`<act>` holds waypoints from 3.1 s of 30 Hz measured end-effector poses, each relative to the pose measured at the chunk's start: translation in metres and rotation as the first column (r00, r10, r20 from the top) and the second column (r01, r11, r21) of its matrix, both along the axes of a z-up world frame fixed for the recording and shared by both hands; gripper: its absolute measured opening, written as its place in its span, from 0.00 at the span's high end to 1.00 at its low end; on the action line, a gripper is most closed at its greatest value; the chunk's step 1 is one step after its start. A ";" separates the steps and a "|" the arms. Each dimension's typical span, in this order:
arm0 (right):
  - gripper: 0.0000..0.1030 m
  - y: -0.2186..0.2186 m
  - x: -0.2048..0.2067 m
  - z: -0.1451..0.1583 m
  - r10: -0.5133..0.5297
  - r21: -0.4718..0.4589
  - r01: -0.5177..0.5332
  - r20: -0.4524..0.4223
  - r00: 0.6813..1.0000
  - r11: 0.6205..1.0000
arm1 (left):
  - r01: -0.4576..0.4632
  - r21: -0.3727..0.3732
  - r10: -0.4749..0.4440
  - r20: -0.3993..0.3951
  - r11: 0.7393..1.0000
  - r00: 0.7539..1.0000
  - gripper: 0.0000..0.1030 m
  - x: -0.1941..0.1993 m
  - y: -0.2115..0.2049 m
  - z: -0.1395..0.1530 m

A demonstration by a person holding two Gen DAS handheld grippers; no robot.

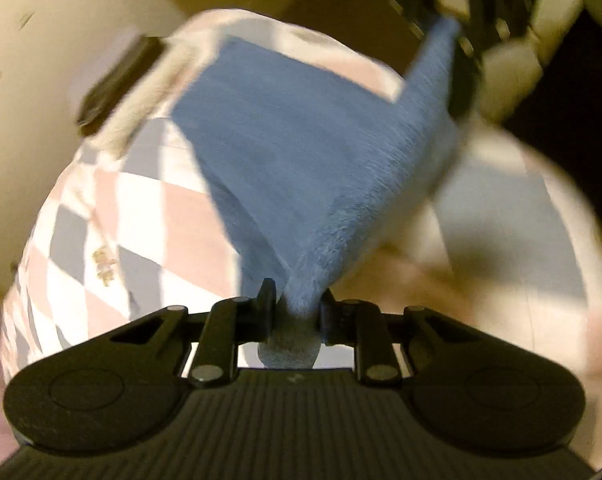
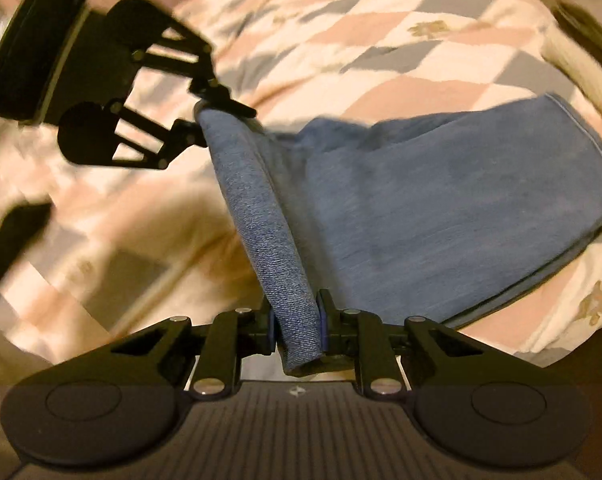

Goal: Fold clothes

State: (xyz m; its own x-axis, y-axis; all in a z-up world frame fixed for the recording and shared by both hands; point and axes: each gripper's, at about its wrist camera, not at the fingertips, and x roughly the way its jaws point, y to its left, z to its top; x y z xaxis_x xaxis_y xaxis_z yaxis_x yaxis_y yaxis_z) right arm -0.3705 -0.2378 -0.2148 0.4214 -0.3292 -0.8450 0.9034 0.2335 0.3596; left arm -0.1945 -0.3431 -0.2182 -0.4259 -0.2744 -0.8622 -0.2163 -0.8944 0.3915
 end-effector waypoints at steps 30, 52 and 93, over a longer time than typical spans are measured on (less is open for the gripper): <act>0.72 -0.204 -0.300 -0.074 -0.092 0.242 0.080 0.039 0.995 0.967 | -0.813 0.527 0.954 0.019 0.246 0.300 0.67 -0.217 -0.052 -0.064; 0.81 -0.168 -0.218 -0.021 -0.079 -0.075 0.051 -0.428 0.900 0.996 | -0.760 0.556 0.930 -0.070 0.337 0.361 0.68 -0.138 -0.053 -0.043; 0.86 -0.169 -0.244 -0.043 0.629 -0.127 -0.723 -0.408 0.662 0.679 | -0.829 0.488 0.946 -0.023 -0.272 -0.324 0.81 -0.237 0.041 -0.058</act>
